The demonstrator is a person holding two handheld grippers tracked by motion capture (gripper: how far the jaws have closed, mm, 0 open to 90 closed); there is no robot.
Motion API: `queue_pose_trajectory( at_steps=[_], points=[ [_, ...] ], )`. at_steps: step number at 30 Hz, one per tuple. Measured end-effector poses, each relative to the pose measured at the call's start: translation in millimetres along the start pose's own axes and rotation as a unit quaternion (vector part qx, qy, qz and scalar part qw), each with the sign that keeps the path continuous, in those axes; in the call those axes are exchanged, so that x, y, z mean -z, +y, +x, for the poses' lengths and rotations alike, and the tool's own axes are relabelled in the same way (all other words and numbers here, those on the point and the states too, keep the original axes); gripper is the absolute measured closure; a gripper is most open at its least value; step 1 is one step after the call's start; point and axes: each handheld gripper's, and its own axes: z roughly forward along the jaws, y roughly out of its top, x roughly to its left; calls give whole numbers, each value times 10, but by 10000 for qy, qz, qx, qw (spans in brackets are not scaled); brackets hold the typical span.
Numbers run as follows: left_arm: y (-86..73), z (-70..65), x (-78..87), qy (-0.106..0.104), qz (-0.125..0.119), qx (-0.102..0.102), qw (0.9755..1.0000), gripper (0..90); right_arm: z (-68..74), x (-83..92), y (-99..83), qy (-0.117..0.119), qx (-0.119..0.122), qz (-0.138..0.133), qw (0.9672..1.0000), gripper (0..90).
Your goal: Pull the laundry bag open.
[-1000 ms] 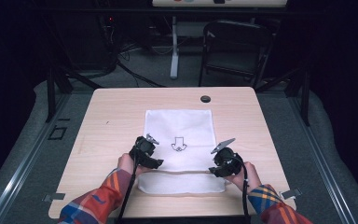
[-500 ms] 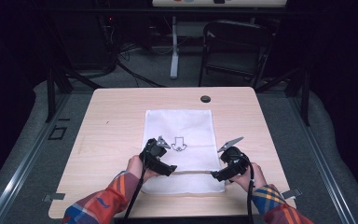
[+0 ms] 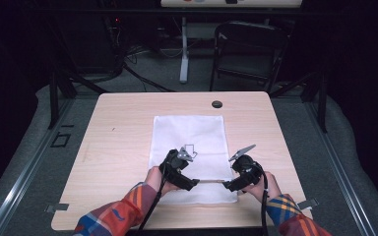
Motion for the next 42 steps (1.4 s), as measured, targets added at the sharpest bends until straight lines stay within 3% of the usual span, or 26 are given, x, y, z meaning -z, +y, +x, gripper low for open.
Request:
queue_pose_trajectory(
  at_steps=[4,13,16,21,28,33,39,42],
  points=[
    [54,-71,-83,-89,33,-133,9999,230,-12,10,-16,-51,9,44,10000,307],
    [107,-150,-292,-515,59,-174,9985,430,-12,-38,-38,231,159,147,9995,701],
    [119,-169,-335,-579,65,-252,9980,490,-14,-70,-48,310,175,137,9993,776],
    [148,-203,-415,-602,92,-412,9973,574,-20,-116,-44,210,156,68,9996,883],
    [241,-215,-568,-692,22,-416,9967,685,-11,-241,-35,146,121,159,9997,900],
    [275,-234,-682,-694,45,-436,9966,718,-14,-257,-45,81,55,162,9998,900],
    [291,-250,-768,-688,57,-508,9963,757,-22,-271,-71,180,-166,14,9997,900],
    [299,-262,-782,-648,46,-556,9963,792,-27,-269,-74,188,-137,21,9997,900]
  ],
)
